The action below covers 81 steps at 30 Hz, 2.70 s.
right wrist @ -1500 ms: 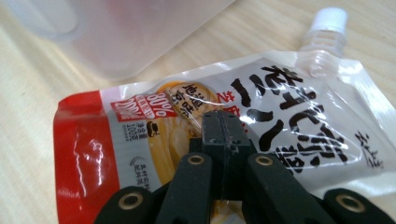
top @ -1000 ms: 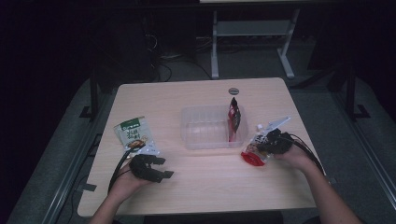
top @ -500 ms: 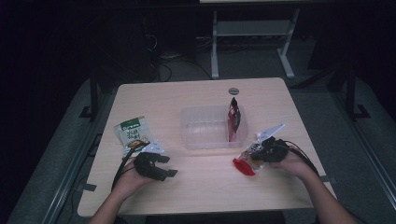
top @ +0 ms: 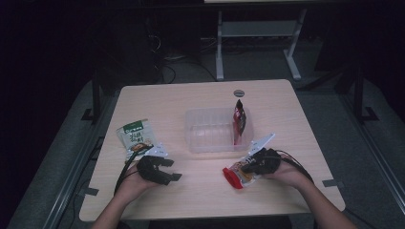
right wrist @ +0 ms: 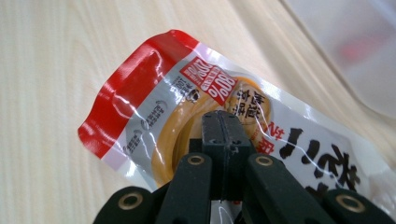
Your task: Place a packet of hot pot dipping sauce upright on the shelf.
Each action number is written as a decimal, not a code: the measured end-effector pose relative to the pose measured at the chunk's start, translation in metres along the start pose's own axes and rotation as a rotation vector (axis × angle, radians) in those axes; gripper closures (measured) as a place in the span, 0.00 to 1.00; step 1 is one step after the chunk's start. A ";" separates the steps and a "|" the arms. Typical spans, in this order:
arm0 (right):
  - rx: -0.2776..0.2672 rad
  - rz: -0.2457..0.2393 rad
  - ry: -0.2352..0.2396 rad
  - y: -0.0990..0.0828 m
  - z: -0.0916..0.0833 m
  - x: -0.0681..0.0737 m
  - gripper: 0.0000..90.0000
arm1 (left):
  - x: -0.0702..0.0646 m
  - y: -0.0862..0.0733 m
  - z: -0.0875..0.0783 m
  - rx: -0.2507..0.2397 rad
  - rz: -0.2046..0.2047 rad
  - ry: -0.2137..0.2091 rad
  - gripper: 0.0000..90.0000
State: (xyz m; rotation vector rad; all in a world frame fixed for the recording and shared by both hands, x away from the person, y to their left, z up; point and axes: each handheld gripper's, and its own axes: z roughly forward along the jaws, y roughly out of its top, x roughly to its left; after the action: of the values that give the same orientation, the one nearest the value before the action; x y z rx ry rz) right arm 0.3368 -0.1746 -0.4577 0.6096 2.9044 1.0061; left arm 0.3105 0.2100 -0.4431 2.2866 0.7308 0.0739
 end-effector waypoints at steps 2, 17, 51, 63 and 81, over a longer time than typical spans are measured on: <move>-0.008 -0.015 0.017 0.003 0.004 0.003 1.00 | -0.001 0.000 0.000 -0.004 -0.005 -0.001 0.37; -0.031 -0.106 0.089 0.035 0.034 0.038 1.00 | -0.003 0.001 0.000 0.011 0.021 -0.003 0.37; -0.166 0.243 -0.026 -0.033 -0.042 0.022 0.45 | -0.063 0.059 0.032 -0.008 0.117 -0.173 1.00; -0.140 0.259 -0.008 -0.036 -0.037 0.015 0.41 | -0.064 0.053 0.057 0.064 0.131 -0.159 1.00; -0.102 0.267 0.057 -0.038 -0.025 0.014 0.41 | -0.064 0.048 0.072 0.128 0.143 -0.137 1.00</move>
State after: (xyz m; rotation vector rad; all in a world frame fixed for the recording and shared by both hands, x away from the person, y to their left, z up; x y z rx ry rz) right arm 0.3076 -0.2114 -0.4591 0.9981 2.8498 1.2081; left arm 0.2983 0.1034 -0.4551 2.4368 0.5137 -0.0643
